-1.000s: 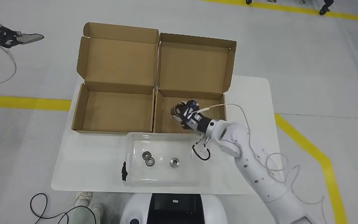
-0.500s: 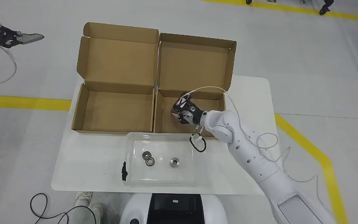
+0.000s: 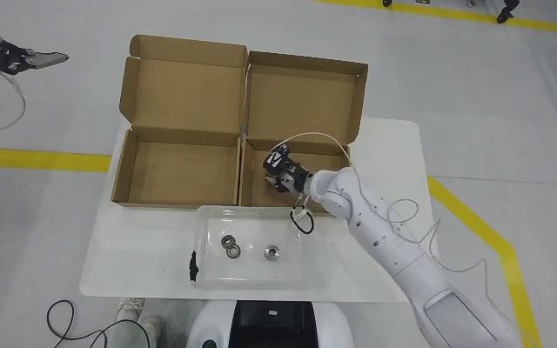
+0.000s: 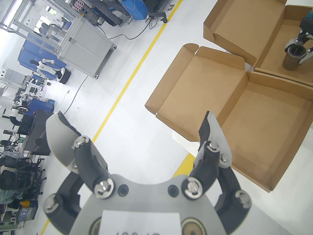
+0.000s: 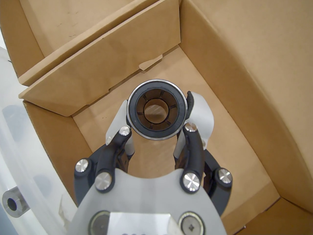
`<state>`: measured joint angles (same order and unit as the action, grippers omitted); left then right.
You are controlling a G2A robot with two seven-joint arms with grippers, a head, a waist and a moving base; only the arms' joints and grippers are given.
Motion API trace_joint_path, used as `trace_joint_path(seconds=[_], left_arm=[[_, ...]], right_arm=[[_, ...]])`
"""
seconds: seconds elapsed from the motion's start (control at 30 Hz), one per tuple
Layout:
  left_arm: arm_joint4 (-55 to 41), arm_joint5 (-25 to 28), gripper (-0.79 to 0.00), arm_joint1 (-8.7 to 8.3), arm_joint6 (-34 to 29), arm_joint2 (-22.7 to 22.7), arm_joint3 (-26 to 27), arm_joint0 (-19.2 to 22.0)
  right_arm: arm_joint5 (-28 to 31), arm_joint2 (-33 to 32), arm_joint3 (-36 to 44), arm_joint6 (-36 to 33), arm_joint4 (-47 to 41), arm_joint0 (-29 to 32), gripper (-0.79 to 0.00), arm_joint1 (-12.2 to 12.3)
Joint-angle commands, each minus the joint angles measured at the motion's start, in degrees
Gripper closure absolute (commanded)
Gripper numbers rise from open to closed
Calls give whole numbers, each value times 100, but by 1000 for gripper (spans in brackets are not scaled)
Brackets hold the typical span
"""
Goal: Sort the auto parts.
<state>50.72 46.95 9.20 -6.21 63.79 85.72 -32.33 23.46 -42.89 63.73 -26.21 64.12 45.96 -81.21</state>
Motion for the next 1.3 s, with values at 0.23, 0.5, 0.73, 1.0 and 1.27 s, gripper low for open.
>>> trace_joint_path(seconds=[0.23,0.5,0.73,1.0,1.27], left_arm=[[0,0,-785,0,0,0,0,0],[0,0,-785,0,0,0,0,0],[0,0,-785,0,0,0,0,0],[0,0,-785,0,0,0,0,0],[0,0,-785,0,0,0,0,0]], right_arm=[[-31,-25,249,-68,105,34,-323,-17],[-5,-295,1220,-283,448,303,-329,114],[-24,-751,1632,-558,560,687,-203,272],[219,-801,1308,-87,532,748,-102,284],[545,-899,1956,128,588,901,-139,340]])
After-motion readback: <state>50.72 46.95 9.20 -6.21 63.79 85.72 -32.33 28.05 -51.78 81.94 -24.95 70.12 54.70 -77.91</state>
